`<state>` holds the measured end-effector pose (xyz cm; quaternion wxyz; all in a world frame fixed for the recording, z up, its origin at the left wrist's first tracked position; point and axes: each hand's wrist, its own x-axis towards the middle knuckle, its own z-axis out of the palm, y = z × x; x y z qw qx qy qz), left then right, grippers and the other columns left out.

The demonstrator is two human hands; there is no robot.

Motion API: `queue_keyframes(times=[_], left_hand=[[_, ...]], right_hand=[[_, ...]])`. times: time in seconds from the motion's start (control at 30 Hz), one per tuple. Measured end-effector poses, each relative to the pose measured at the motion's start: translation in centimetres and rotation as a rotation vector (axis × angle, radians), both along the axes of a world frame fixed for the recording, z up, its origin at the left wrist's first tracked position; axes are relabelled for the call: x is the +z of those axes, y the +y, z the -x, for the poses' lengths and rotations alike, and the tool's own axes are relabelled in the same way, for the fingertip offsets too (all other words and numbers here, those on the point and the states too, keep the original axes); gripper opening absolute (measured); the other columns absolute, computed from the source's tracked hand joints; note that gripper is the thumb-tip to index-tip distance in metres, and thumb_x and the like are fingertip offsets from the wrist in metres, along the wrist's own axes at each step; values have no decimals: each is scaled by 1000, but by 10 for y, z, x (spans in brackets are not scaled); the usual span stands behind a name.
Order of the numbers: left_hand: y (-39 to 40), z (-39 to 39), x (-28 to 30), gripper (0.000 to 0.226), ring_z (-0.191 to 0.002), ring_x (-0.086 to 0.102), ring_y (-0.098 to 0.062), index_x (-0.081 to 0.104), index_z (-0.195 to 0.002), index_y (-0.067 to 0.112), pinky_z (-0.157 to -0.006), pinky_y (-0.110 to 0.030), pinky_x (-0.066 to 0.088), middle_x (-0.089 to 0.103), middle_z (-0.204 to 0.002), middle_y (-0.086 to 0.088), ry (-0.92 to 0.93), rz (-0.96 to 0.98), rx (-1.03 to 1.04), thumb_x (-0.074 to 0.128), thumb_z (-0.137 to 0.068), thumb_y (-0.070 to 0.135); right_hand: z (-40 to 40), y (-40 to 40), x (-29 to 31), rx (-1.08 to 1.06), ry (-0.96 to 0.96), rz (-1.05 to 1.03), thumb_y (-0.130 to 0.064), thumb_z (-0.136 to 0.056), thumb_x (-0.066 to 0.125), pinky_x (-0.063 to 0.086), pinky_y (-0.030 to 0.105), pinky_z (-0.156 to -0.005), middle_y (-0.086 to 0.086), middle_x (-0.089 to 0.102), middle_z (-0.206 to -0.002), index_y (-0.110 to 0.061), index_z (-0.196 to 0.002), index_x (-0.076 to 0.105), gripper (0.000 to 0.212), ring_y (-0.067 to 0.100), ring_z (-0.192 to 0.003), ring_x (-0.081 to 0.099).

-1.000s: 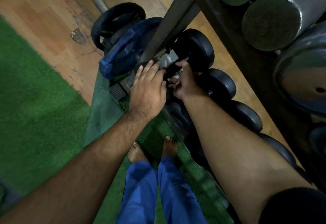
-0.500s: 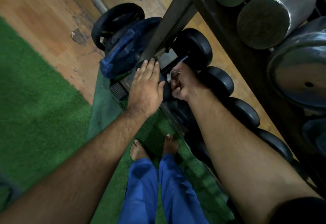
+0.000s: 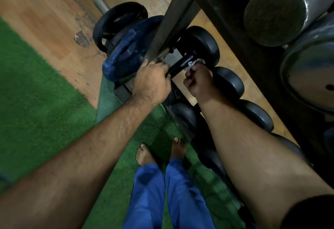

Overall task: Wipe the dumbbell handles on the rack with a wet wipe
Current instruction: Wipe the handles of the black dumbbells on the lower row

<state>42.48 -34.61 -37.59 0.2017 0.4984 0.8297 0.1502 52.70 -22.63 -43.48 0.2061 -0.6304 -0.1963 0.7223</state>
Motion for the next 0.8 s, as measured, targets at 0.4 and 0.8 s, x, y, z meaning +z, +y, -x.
queue_keyframes(times=[0.4, 0.8], left_hand=[[-4, -5, -13, 32, -125, 52, -27, 73, -109, 11, -116, -45, 28, 68, -117, -4, -31, -71, 27, 50, -89, 21], [-5, -7, -15, 27, -126, 52, -26, 73, -107, 12, -116, -47, 28, 69, -115, -2, -67, -128, 53, 54, -88, 16]], right_hand=[[15, -20, -4, -99, -50, -100, -32, -98, 60, 30, 16, -36, 0, 47, -61, -17, -87, 65, 19, 6, -41, 39], [19, -19, 8, 44, -127, -14, -41, -98, 57, 27, 14, -35, -1, 40, -57, -20, -76, 51, 31, 6, -33, 36]])
